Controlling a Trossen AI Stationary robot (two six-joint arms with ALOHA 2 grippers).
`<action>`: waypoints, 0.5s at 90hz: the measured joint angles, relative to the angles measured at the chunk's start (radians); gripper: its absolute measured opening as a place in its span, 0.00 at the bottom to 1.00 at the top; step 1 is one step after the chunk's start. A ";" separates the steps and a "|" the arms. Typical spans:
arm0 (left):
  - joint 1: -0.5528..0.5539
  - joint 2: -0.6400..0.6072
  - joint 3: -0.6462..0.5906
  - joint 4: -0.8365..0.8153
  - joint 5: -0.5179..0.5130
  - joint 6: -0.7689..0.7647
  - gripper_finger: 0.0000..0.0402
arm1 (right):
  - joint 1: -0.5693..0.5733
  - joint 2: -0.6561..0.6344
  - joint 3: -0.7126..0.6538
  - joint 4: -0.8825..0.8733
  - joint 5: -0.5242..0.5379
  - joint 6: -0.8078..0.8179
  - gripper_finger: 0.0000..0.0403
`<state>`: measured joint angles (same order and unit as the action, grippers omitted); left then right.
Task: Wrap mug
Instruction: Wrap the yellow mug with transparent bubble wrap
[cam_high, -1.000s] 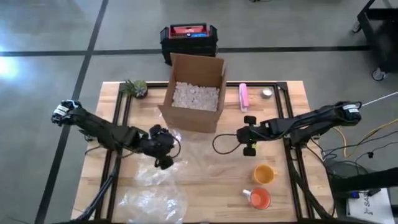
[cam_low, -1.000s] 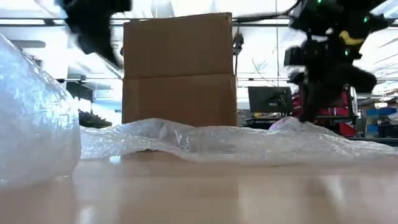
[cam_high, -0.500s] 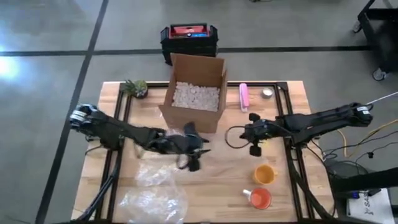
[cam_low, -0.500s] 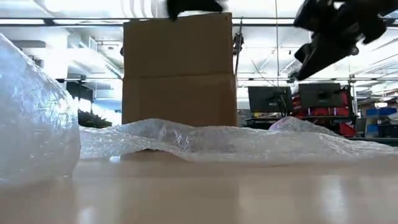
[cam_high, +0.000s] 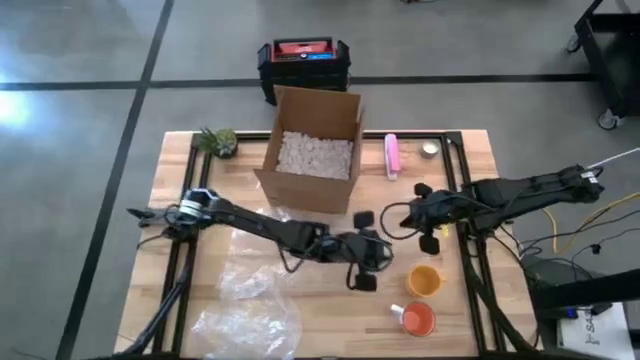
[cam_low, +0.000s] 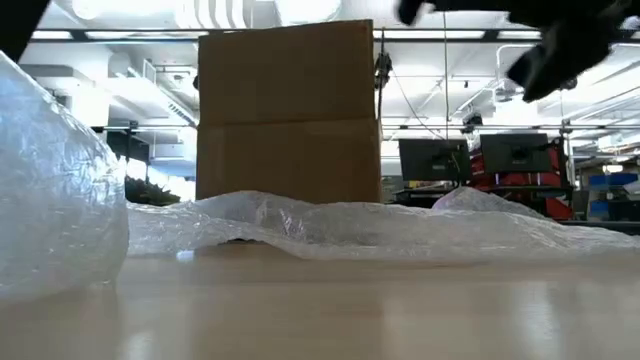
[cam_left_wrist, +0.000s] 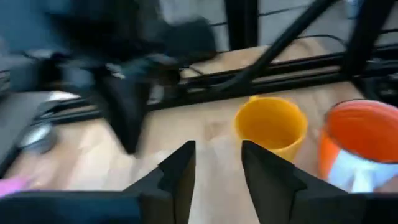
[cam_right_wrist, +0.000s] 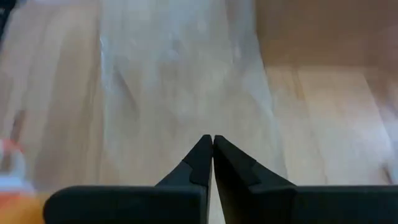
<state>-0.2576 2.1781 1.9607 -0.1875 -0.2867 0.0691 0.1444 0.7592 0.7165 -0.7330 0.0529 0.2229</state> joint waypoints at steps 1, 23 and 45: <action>0.001 0.013 0.018 -0.002 0.003 0.000 0.26 | -0.001 -0.007 0.000 -0.002 0.000 0.004 0.00; 0.005 0.253 0.351 -0.163 0.048 0.085 0.27 | 0.000 -0.099 -0.006 -0.114 -0.001 0.058 0.00; 0.020 0.297 0.350 -0.144 0.207 0.249 0.46 | 0.000 -0.125 -0.008 -0.193 -0.001 0.073 0.00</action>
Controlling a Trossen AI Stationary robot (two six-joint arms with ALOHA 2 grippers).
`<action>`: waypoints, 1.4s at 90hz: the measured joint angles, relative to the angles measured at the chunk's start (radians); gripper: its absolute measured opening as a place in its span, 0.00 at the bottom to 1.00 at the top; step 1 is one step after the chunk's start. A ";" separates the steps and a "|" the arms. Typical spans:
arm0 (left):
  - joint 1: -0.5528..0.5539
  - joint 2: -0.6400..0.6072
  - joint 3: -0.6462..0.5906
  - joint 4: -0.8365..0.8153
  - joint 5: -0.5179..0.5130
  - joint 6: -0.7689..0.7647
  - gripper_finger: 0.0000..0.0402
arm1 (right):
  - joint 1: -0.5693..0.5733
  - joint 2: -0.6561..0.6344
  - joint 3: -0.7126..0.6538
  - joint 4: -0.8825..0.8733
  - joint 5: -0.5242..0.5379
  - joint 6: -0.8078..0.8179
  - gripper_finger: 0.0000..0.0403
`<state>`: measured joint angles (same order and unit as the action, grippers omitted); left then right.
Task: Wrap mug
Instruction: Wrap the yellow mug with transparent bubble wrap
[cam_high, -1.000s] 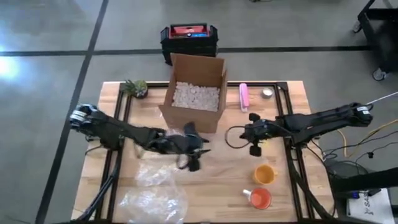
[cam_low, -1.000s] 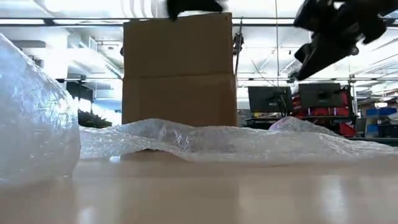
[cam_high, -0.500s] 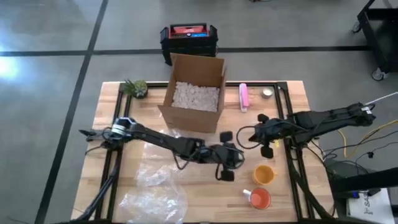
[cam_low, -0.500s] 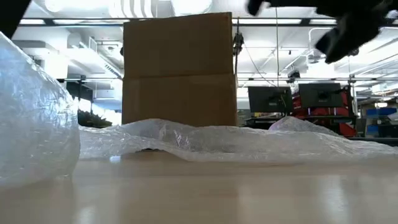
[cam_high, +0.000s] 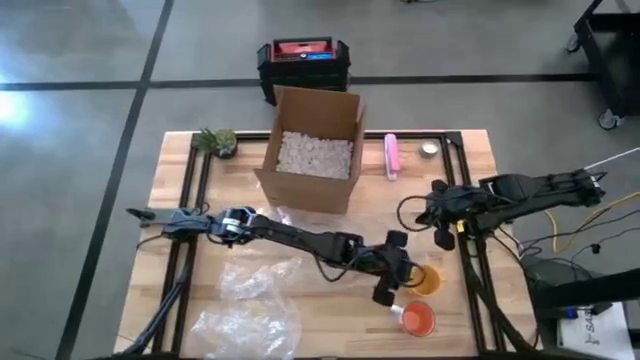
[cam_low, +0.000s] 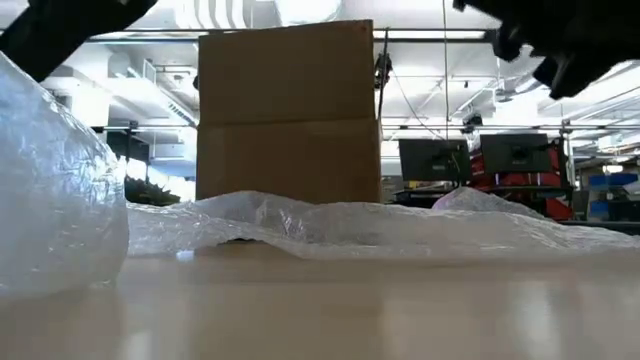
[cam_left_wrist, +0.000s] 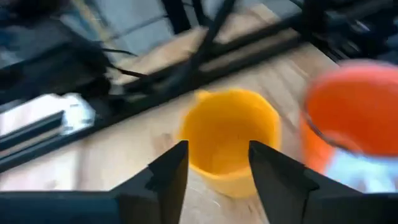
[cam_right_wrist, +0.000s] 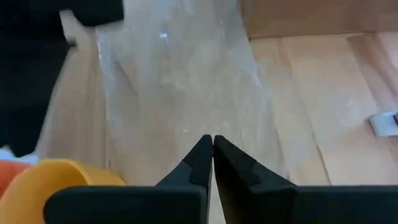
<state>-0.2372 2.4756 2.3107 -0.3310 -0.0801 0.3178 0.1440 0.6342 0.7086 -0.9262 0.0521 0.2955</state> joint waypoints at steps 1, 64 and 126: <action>0.001 0.000 0.000 0.001 0.000 0.012 0.47 | 0.000 0.000 -0.001 -0.007 0.000 0.000 0.00; 0.008 0.011 -0.126 0.161 0.098 0.384 0.38 | 0.000 0.004 -0.007 -0.026 0.000 0.006 0.00; 0.011 0.011 -0.216 0.388 0.093 0.539 0.23 | 0.000 0.004 -0.018 -0.018 0.001 0.011 0.00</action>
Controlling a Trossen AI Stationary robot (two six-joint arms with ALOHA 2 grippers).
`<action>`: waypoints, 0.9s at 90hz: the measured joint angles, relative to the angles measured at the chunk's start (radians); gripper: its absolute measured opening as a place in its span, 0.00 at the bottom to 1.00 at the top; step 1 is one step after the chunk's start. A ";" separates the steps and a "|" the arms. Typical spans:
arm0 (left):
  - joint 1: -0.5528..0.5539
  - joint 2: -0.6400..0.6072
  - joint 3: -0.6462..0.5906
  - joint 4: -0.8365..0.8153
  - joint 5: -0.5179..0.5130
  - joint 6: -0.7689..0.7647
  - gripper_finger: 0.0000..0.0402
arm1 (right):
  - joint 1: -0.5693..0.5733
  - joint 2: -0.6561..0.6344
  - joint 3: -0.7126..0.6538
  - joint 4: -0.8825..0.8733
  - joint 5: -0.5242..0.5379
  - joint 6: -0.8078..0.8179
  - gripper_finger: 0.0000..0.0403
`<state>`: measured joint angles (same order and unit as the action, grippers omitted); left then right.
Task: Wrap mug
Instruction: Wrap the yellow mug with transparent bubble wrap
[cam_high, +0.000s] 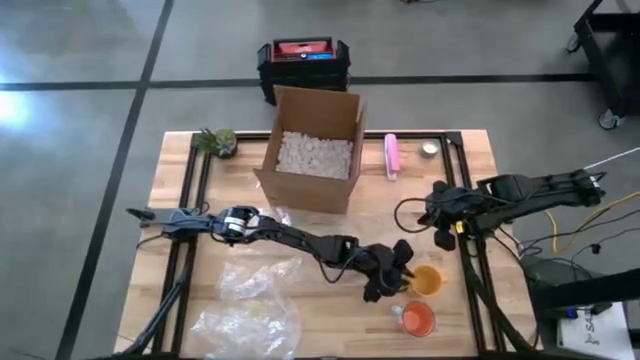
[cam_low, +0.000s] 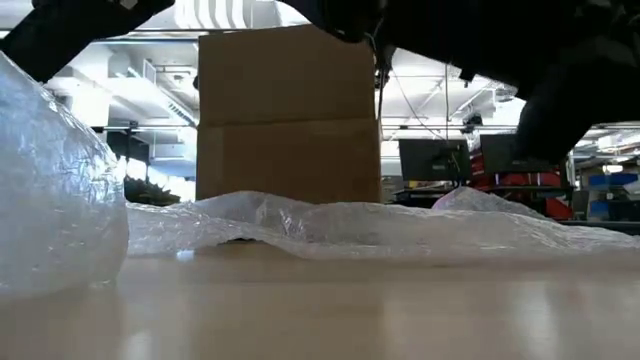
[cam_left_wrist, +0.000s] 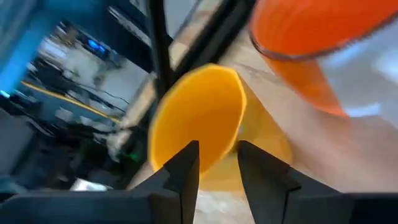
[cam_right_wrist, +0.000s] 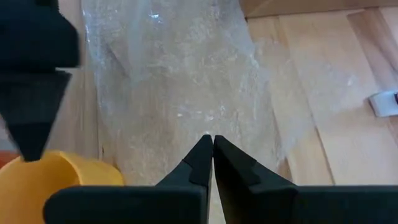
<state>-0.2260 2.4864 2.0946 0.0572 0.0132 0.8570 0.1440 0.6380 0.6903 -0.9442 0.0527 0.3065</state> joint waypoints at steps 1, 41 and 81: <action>0.000 0.000 0.000 0.000 0.000 0.002 0.23 | 0.000 0.000 -0.001 0.000 0.000 0.000 0.00; 0.008 -0.002 -0.072 0.000 0.022 -0.002 0.20 | 0.000 0.000 -0.007 0.002 -0.001 -0.002 0.00; -0.023 -0.020 0.039 -0.217 -0.292 -0.167 0.19 | 0.002 0.026 0.011 -0.139 -0.135 0.137 0.00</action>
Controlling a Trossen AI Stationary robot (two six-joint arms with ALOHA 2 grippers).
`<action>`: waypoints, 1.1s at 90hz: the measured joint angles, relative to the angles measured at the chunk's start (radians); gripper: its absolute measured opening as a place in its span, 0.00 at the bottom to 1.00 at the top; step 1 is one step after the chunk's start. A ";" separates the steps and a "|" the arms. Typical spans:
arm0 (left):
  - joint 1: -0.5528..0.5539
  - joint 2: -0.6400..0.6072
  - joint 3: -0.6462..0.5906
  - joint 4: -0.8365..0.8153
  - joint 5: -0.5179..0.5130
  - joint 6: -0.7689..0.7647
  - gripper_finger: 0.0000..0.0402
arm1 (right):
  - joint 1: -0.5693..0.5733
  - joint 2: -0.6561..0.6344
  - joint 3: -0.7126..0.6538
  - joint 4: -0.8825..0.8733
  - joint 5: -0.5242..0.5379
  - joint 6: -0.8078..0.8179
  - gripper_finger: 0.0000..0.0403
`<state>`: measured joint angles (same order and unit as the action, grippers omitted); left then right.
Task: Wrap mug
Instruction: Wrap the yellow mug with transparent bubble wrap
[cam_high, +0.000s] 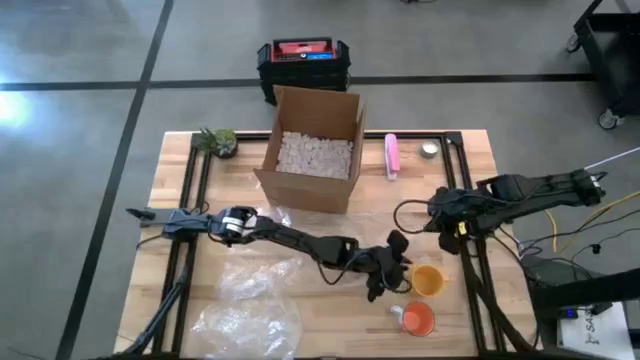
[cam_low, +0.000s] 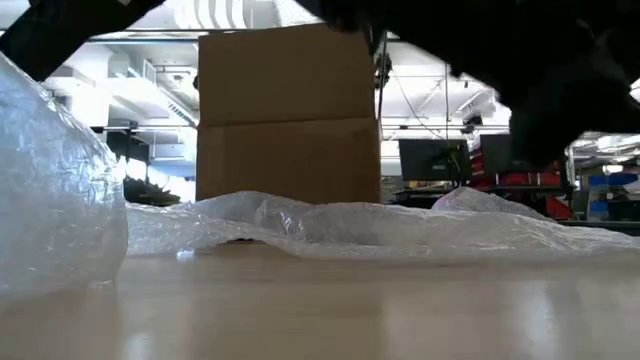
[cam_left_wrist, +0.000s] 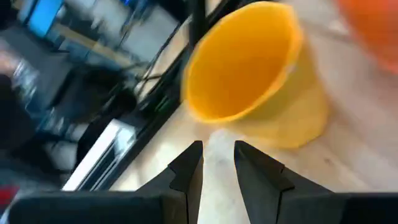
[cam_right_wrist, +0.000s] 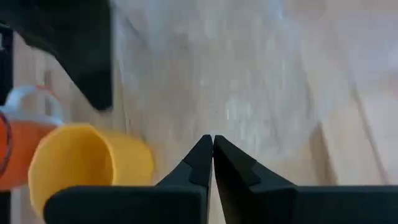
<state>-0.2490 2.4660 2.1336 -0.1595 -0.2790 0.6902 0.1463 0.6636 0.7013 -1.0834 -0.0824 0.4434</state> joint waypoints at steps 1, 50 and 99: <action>-0.002 0.000 0.006 -0.016 0.000 -0.011 0.19 | 0.000 0.003 0.000 -0.011 -0.001 0.011 0.00; -0.012 -0.015 0.071 -0.267 0.080 -0.241 0.19 | 0.259 0.241 -0.003 -0.098 -0.188 0.354 0.00; -0.013 -0.015 0.070 -0.269 0.082 -0.237 0.19 | 0.563 0.423 -0.003 0.165 -0.074 0.487 0.00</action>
<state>-0.2619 2.4508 2.2036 -0.4284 -0.1974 0.4534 0.7097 1.0864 0.6983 -0.9188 -0.1566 0.9301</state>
